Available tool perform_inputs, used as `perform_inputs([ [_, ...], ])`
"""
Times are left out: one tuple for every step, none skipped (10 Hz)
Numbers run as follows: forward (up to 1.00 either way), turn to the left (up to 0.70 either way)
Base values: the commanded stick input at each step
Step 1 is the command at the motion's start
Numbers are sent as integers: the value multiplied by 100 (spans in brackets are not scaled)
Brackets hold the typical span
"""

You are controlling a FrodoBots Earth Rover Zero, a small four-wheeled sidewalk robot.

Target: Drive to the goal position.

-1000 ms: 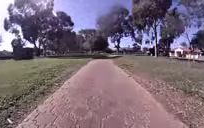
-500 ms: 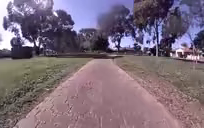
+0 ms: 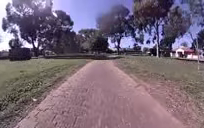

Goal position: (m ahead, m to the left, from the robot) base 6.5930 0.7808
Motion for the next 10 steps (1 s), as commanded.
perform_inputs([
  [70,0],
  [70,0],
  [70,0],
  [70,0],
  [70,0],
  [70,0],
  [70,0],
  [70,0],
  [70,0],
  [70,0],
])
